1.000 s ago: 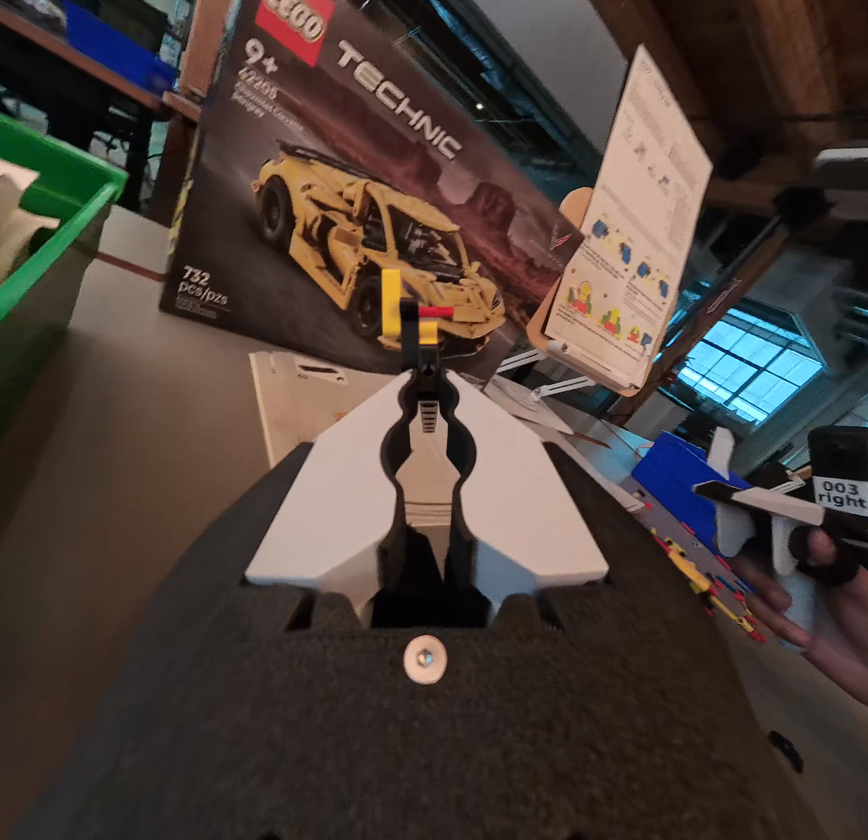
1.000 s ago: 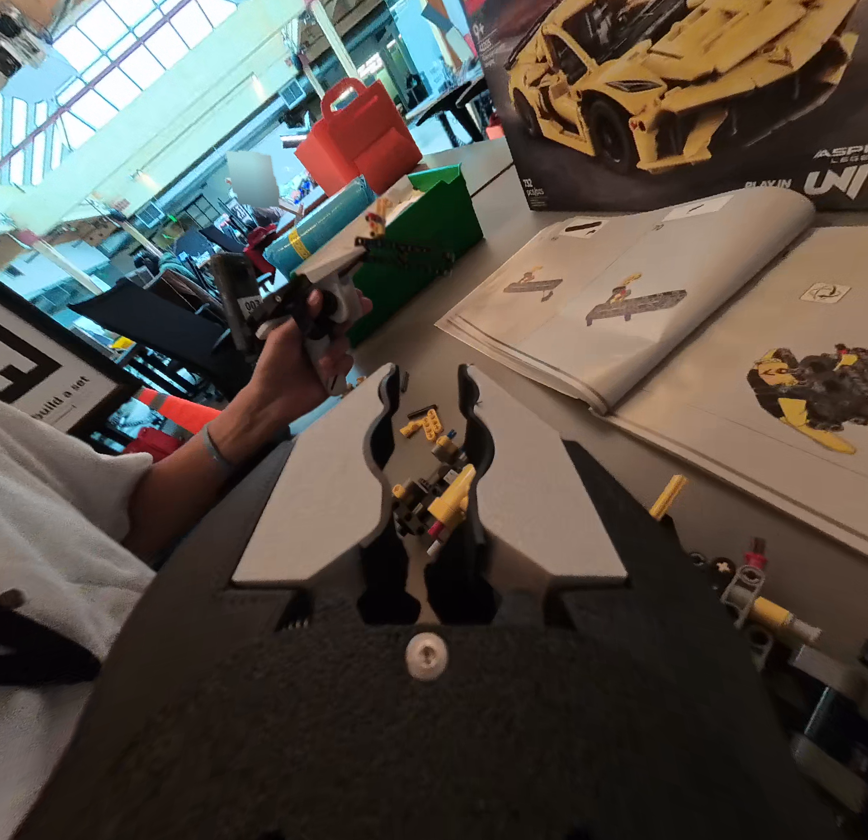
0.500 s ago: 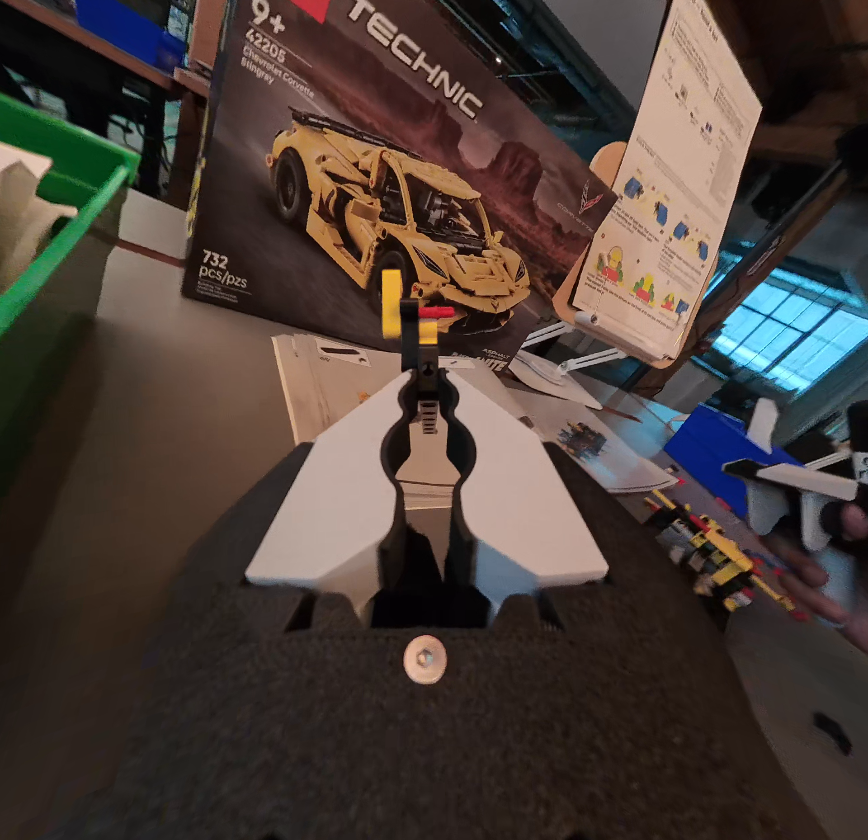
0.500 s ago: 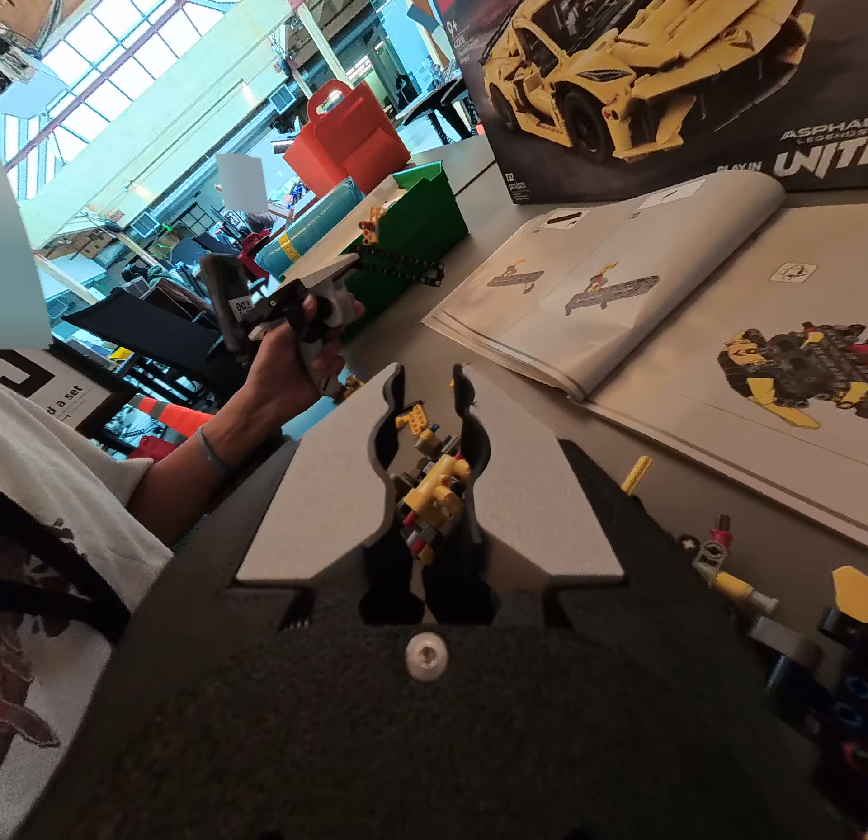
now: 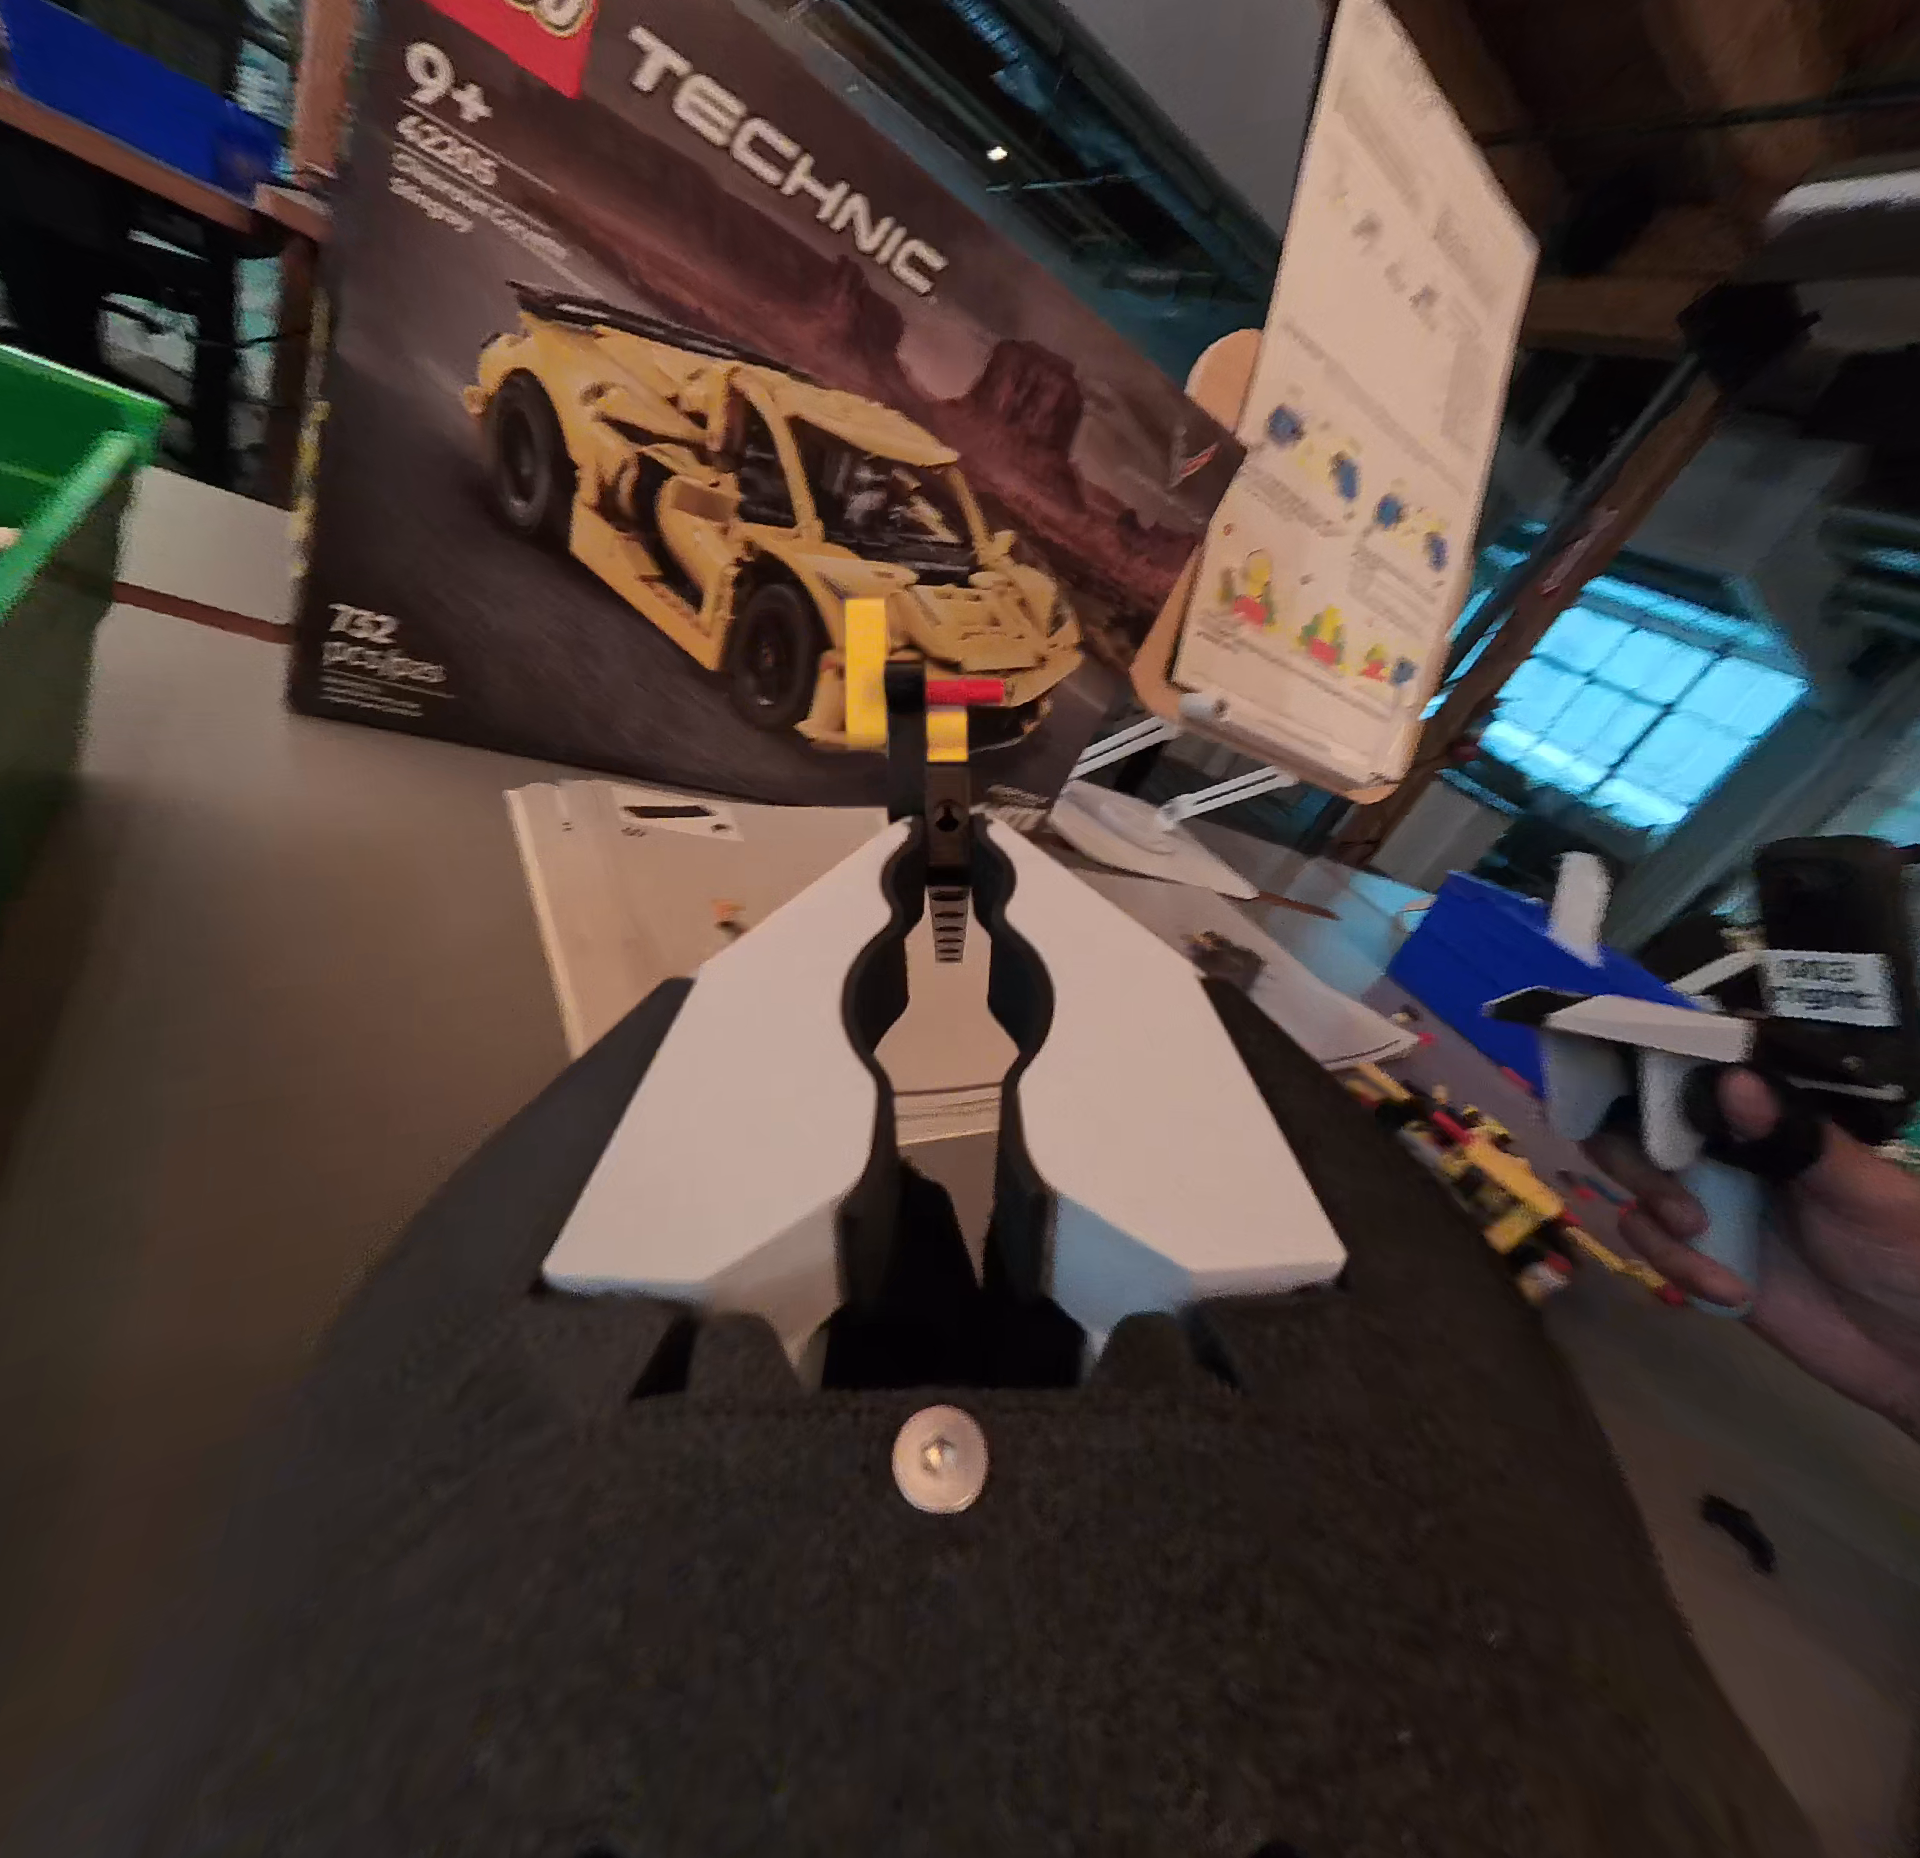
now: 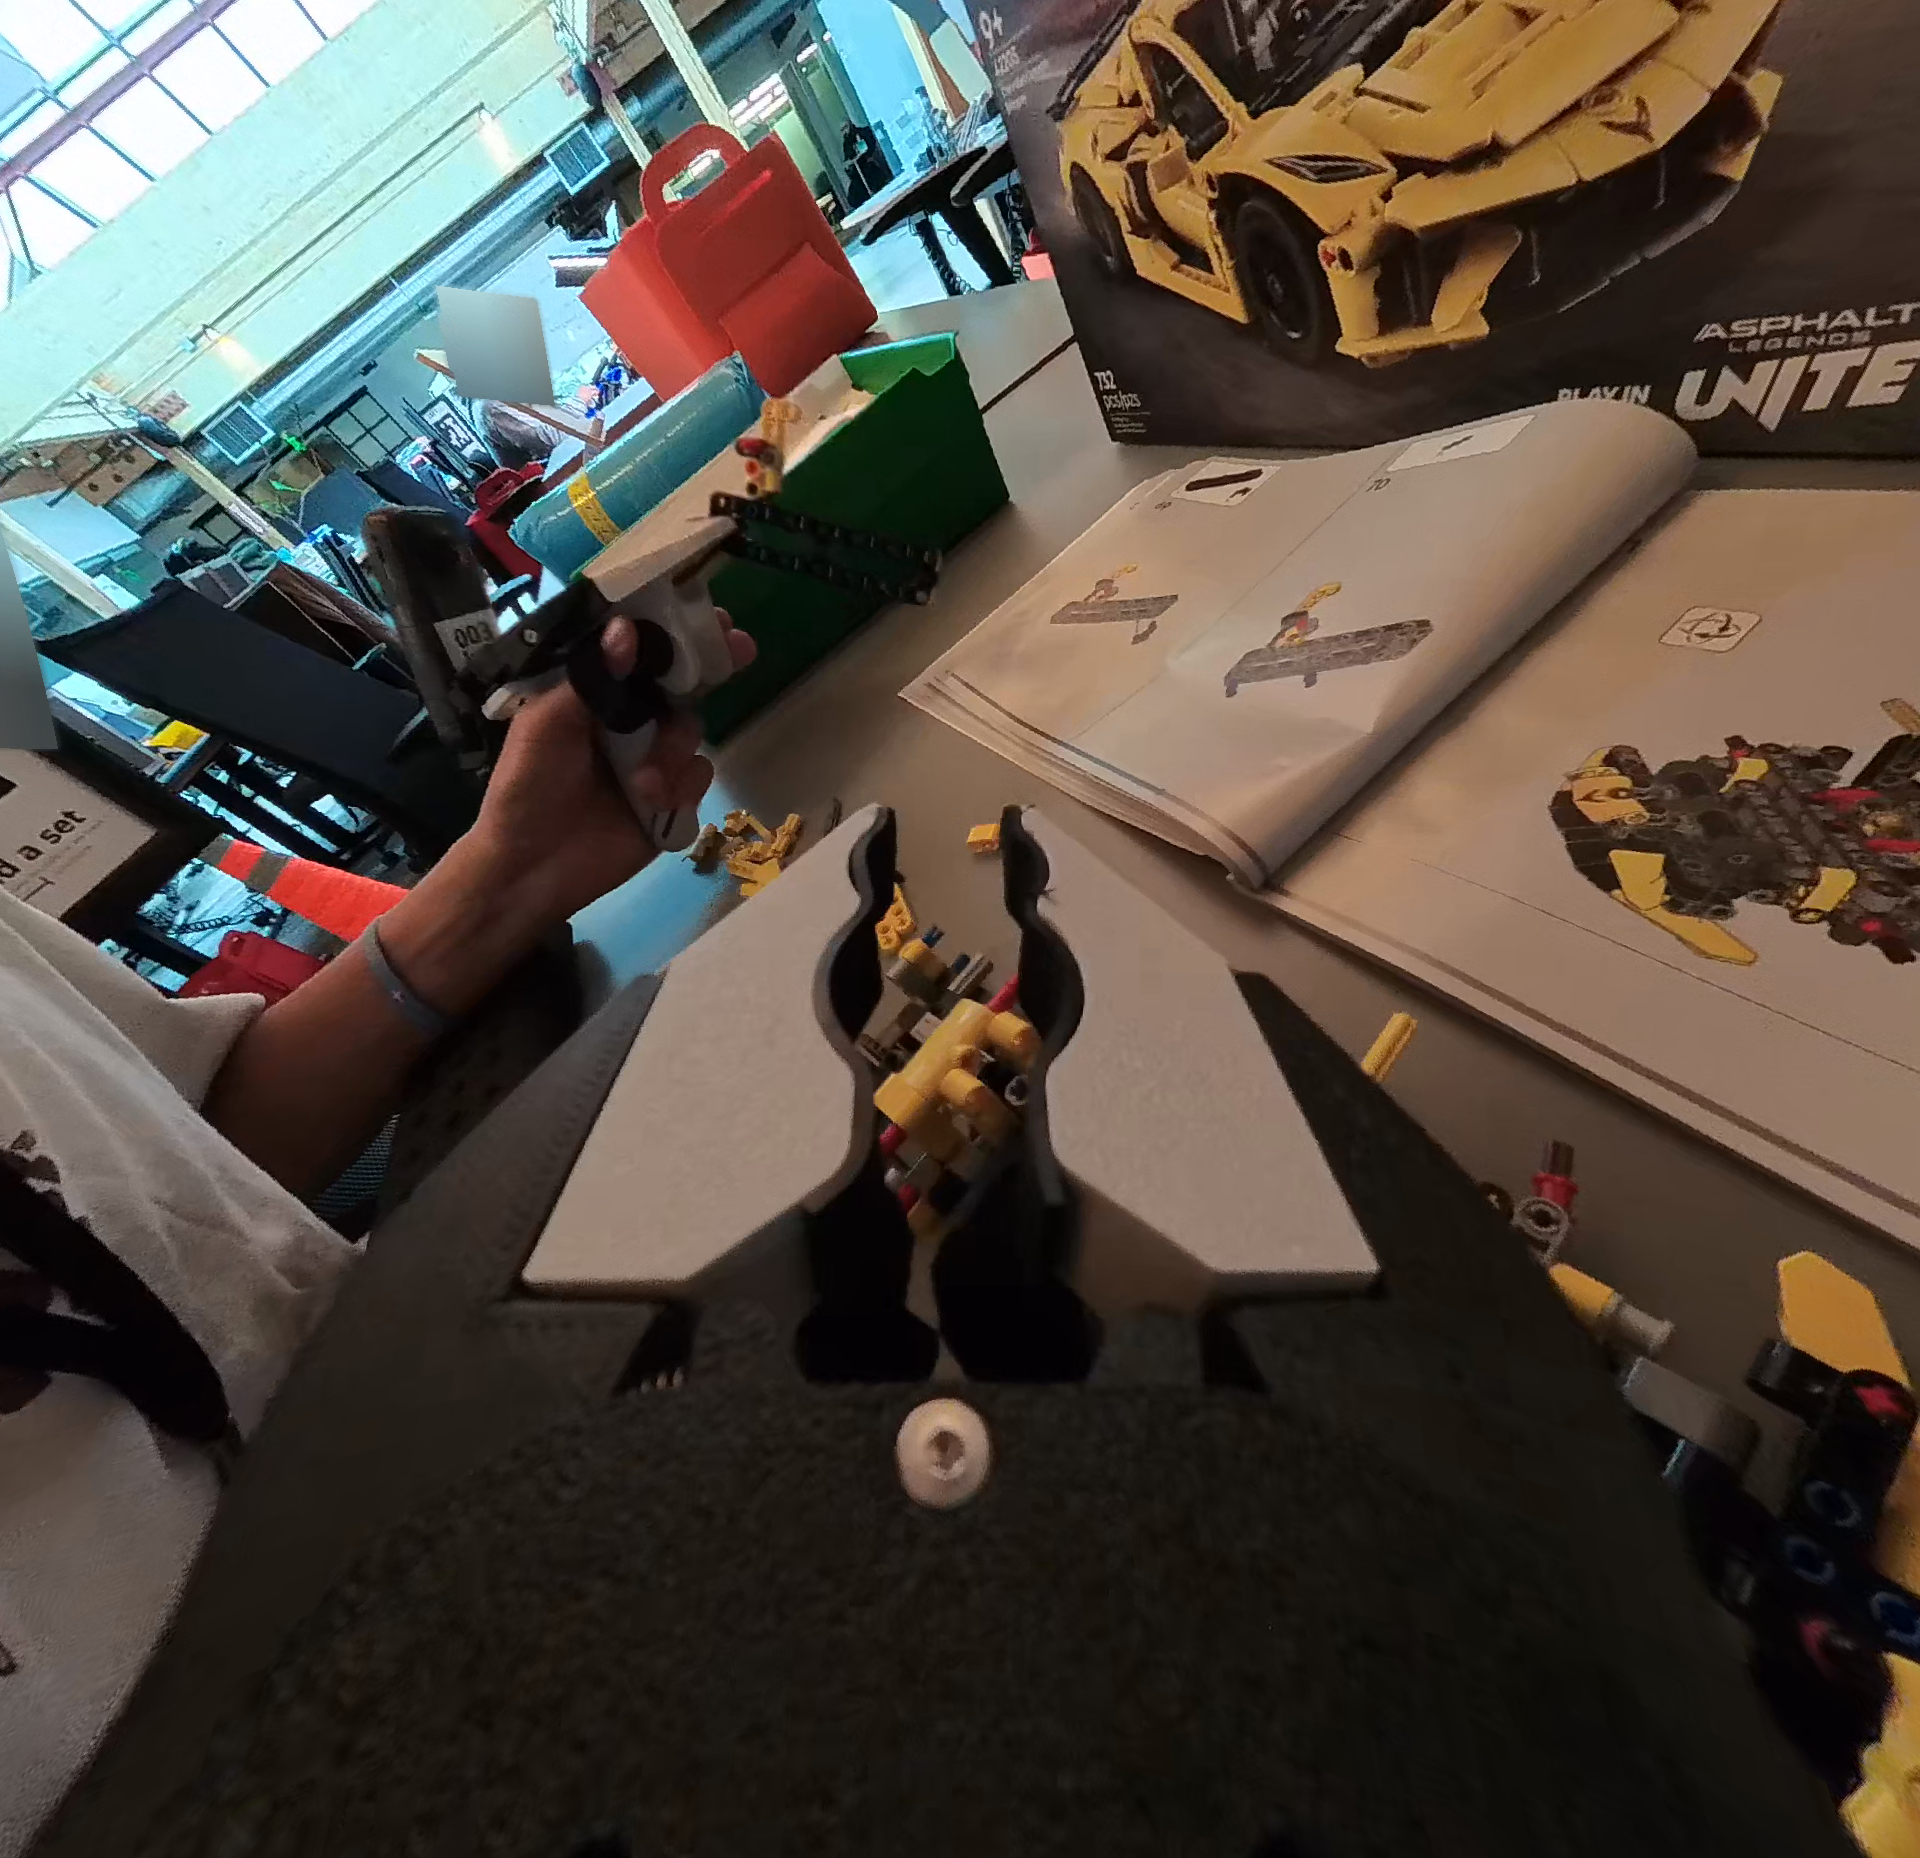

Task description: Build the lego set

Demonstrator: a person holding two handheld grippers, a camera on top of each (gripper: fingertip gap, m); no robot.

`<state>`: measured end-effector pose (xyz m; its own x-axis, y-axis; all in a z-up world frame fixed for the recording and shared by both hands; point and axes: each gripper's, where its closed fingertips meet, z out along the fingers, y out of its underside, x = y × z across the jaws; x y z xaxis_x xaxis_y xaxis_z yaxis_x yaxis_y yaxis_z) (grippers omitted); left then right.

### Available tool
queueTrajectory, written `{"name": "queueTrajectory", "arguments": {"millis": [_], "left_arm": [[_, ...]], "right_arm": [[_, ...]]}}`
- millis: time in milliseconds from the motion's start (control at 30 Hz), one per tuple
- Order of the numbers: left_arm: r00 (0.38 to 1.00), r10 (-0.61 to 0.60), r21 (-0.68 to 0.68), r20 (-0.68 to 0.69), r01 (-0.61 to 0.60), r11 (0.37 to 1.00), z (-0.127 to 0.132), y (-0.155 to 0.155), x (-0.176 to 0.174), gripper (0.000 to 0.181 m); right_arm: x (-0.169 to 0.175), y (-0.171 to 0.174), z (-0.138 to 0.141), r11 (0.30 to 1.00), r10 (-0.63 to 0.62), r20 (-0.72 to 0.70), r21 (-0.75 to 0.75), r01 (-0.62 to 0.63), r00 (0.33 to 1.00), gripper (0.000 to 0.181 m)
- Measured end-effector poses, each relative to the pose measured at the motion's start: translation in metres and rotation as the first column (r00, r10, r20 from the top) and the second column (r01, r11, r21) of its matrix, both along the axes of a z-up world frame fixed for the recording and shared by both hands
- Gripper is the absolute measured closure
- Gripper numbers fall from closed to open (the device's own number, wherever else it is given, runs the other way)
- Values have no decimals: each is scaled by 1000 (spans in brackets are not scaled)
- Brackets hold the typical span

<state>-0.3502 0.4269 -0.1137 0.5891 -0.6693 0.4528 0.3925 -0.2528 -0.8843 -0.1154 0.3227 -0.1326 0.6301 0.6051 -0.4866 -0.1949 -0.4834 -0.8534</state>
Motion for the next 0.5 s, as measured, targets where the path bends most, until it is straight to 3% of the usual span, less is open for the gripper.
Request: {"name": "queueTrajectory", "arguments": {"millis": [100, 200, 333, 500], "left_arm": [[972, -140, 65, 187, 130, 989, 25, -15, 7, 173], [772, -447, 183, 453, 410, 894, 60, -51, 18, 174], [701, -575, 143, 422, 575, 806, 55, -74, 51, 174], [680, -628, 114, 378, 639, 761, 49, -98, 75, 174]], "right_arm": [[-5, -2, 3, 999, 12, 45, 51, -15, 999, 158], [-29, -12, 12, 983, 111, 67, 142, -120, 992, 147], [-76, -35, 26, 942, 303, -19, 154, -297, 953, 145], [-89, -36, 38, 950, 313, -229, 85, -301, 922, 147]]}}
